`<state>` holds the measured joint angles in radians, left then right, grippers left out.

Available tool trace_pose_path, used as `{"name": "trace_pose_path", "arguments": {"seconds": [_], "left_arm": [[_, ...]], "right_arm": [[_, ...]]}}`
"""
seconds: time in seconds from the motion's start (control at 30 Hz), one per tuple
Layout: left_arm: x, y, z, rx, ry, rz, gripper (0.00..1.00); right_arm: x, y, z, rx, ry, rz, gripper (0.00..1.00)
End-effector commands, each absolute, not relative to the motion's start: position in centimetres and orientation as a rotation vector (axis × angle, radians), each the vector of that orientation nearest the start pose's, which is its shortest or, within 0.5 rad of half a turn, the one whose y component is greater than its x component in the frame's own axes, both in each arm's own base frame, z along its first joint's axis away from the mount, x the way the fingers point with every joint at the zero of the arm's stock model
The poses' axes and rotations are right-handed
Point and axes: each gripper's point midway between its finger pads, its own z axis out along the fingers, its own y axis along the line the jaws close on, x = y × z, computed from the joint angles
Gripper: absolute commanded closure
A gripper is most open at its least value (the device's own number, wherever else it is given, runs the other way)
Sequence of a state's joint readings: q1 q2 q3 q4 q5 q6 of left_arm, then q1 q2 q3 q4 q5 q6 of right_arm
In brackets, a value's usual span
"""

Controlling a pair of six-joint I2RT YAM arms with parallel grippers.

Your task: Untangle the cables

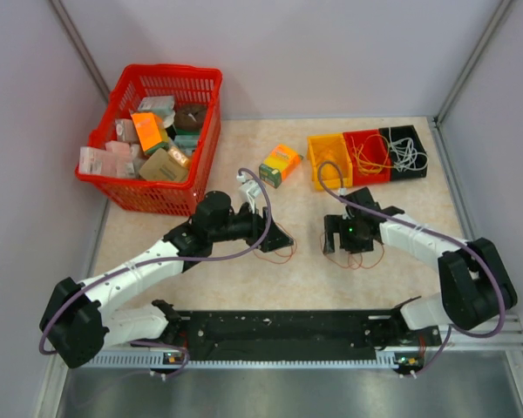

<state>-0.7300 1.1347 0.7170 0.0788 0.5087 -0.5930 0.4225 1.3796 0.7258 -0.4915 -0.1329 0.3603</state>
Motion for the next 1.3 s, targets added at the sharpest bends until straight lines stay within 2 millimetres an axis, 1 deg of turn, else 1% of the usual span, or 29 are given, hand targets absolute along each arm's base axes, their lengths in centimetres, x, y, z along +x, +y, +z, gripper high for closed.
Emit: {"name": "trace_pose_path", "arguments": {"seconds": [0.0, 0.07, 0.13, 0.27, 0.37, 0.47, 0.57, 0.6, 0.67, 0.7, 0.73, 0.77, 0.8, 0.9, 1.0, 1.03, 1.07, 1.1, 1.13, 1.27], "left_arm": [[18.8, -31.4, 21.8, 0.544, 1.997, -1.355, 0.27], [18.8, -31.5, 22.0, 0.542, 1.991, -1.363, 0.27], [18.9, -31.5, 22.2, 0.540, 1.987, -1.364, 0.27], [18.8, -31.5, 22.1, 0.542, 1.991, -1.363, 0.27], [18.8, -31.4, 22.1, 0.539, 1.990, -1.363, 0.27], [18.8, -31.4, 22.2, 0.537, 1.989, -1.361, 0.27], [18.7, -31.2, 22.3, 0.536, 1.985, -1.353, 0.27], [18.7, -31.1, 22.4, 0.535, 1.982, -1.350, 0.27], [18.8, -31.0, 22.5, 0.531, 1.977, -1.343, 0.27], [18.7, -30.9, 22.5, 0.531, 1.976, -1.341, 0.27], [18.7, -30.9, 22.4, 0.530, 1.978, -1.339, 0.27], [18.7, -30.9, 22.6, 0.532, 1.972, -1.342, 0.27], [18.7, -31.0, 22.6, 0.533, 1.974, -1.343, 0.27], [18.7, -30.9, 22.7, 0.534, 1.976, -1.339, 0.27], [18.8, -30.8, 22.4, 0.530, 1.985, -1.328, 0.27], [18.8, -30.9, 22.3, 0.529, 1.987, -1.328, 0.27], [18.8, -30.9, 22.3, 0.528, 1.987, -1.329, 0.27], [18.8, -30.9, 22.2, 0.526, 1.992, -1.331, 0.27], [18.8, -30.9, 22.2, 0.527, 1.992, -1.332, 0.27], [18.7, -30.8, 22.4, 0.527, 1.985, -1.335, 0.27]], "right_arm": [[22.6, 15.5, 2.7, -0.197, 2.762, 0.418, 0.13], [22.2, 16.6, 2.7, -0.265, 2.755, 0.401, 0.14], [21.9, 17.2, 2.3, -0.305, 2.763, 0.356, 0.14], [21.5, 17.1, 1.3, -0.323, 2.793, 0.252, 0.18], [21.9, 16.6, 1.1, -0.338, 2.779, 0.100, 0.24], [21.8, 16.1, 0.6, -0.357, 2.777, -0.062, 0.38], [21.4, 15.9, 0.2, -0.367, 2.768, -0.153, 0.54], [21.3, 15.8, 0.0, -0.368, 2.763, -0.177, 0.62], [21.2, 15.8, -0.3, -0.363, 2.758, -0.205, 0.86], [21.1, 15.8, -0.5, -0.367, 2.761, -0.222, 0.91], [21.2, 15.8, -0.6, -0.367, 2.759, -0.231, 0.97], [21.3, 15.9, -0.6, -0.363, 2.759, -0.227, 1.00], [21.4, 16.1, -0.4, -0.356, 2.754, -0.219, 1.00], [22.5, 17.7, 1.3, -0.349, 2.700, -0.115, 1.00], [24.2, 19.3, 4.0, -0.326, 2.614, 0.039, 1.00], [24.7, 20.0, 5.0, -0.322, 2.590, 0.126, 1.00], [25.3, 20.3, 6.0, -0.296, 2.568, 0.194, 1.00], [25.9, 20.2, 6.8, -0.258, 2.551, 0.247, 1.00], [26.7, 20.5, 8.0, -0.226, 2.521, 0.335, 1.00], [28.8, 20.2, 12.3, -0.114, 2.415, 0.562, 1.00]]}}
